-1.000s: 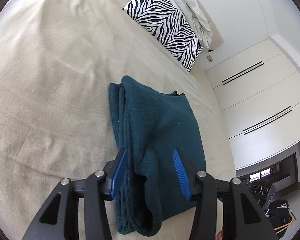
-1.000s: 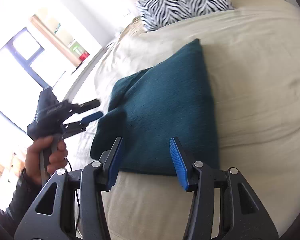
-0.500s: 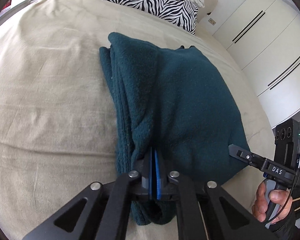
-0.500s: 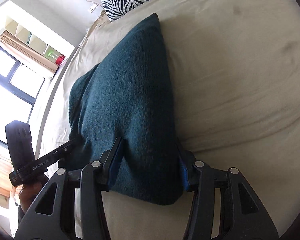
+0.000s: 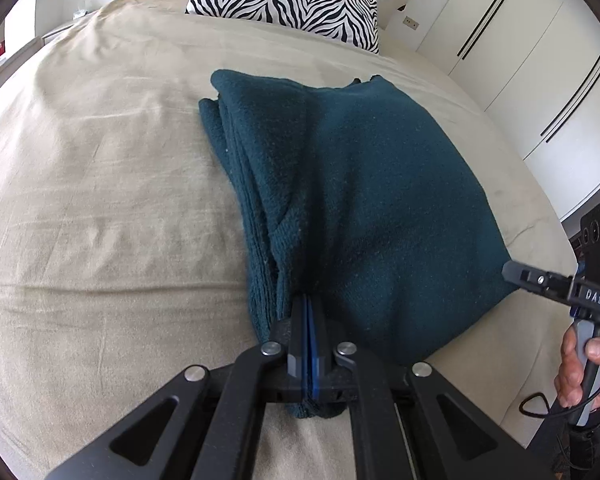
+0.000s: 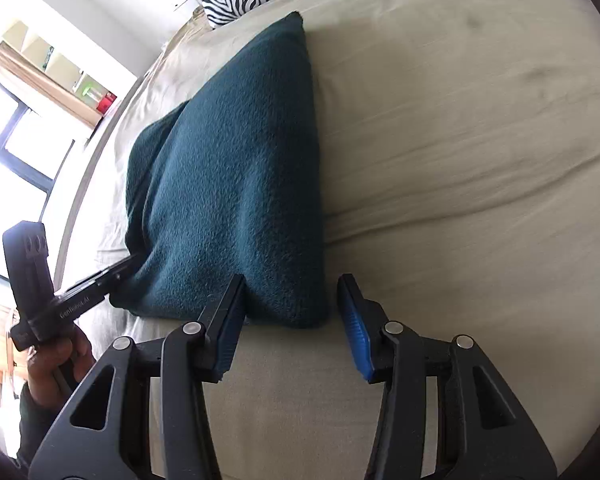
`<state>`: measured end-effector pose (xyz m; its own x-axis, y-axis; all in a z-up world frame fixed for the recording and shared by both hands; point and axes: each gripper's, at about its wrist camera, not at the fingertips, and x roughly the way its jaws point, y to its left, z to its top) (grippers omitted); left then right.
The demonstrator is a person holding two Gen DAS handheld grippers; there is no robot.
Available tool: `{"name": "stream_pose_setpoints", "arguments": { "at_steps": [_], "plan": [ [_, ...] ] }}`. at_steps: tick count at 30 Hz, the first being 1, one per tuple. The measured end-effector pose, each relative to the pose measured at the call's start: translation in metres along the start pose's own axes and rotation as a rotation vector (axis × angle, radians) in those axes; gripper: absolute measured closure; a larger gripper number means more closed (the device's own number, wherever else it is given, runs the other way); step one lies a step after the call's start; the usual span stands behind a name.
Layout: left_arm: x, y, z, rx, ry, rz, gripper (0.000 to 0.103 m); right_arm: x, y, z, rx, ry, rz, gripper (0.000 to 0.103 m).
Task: Fold small clothes
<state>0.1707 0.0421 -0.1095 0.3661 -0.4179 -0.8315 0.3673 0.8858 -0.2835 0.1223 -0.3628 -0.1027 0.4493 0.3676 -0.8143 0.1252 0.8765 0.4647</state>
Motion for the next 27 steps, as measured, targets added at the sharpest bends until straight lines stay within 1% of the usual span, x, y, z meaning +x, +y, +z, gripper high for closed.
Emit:
{"name": "stream_pose_setpoints", "arguments": {
  "at_steps": [2, 3, 4, 6, 8, 9, 11, 12, 13, 15, 18, 20, 22, 24, 27],
  "plan": [
    [-0.010, -0.007, 0.007, 0.006, -0.007, 0.040, 0.098, -0.022, -0.008, 0.014, 0.040, -0.065, 0.028, 0.056],
    [-0.018, -0.012, 0.012, 0.017, -0.031, 0.068, 0.090, -0.032, -0.010, 0.023, 0.053, -0.091, 0.051, 0.056],
    [-0.024, -0.018, 0.020, 0.029, -0.062, 0.095, 0.071, -0.039, -0.011, 0.032, 0.064, -0.111, 0.087, 0.056],
    [-0.032, -0.031, 0.037, 0.053, -0.120, 0.117, 0.054, -0.044, -0.010, 0.052, 0.088, -0.125, 0.182, 0.056],
    [-0.026, -0.041, 0.057, 0.067, -0.140, 0.148, 0.051, -0.034, -0.005, 0.070, 0.101, -0.115, 0.277, 0.056],
    [-0.017, -0.044, 0.065, 0.071, -0.133, 0.166, 0.051, -0.026, 0.002, 0.080, 0.103, -0.099, 0.315, 0.056],
    [0.011, -0.047, 0.076, 0.094, -0.091, 0.248, 0.051, -0.001, 0.008, 0.088, 0.130, -0.042, 0.361, 0.056],
    [0.026, -0.045, 0.076, 0.097, -0.046, 0.281, 0.051, 0.015, 0.010, 0.088, 0.146, 0.002, 0.376, 0.056],
    [0.037, -0.042, 0.072, 0.101, -0.019, 0.294, 0.051, 0.031, 0.010, 0.084, 0.158, 0.050, 0.387, 0.058],
    [0.039, -0.043, 0.063, 0.129, -0.042, 0.322, 0.049, 0.051, 0.010, 0.070, 0.170, 0.095, 0.395, 0.058],
    [0.037, -0.044, 0.057, 0.131, -0.045, 0.329, 0.049, 0.050, 0.006, 0.048, 0.098, 0.084, 0.391, 0.058],
    [0.038, -0.043, 0.059, 0.124, -0.040, 0.324, 0.048, 0.044, 0.003, 0.044, 0.098, 0.096, 0.380, 0.058],
    [0.037, -0.042, 0.057, 0.121, -0.038, 0.322, 0.048, 0.034, 0.005, 0.051, 0.102, 0.092, 0.352, 0.058],
    [0.037, -0.042, 0.057, 0.121, -0.038, 0.323, 0.048, 0.021, 0.013, 0.066, 0.068, 0.039, 0.323, 0.056],
    [0.038, -0.043, 0.057, 0.116, -0.040, 0.318, 0.048, 0.017, 0.029, 0.098, 0.048, 0.010, 0.333, 0.056]
  ]
}}
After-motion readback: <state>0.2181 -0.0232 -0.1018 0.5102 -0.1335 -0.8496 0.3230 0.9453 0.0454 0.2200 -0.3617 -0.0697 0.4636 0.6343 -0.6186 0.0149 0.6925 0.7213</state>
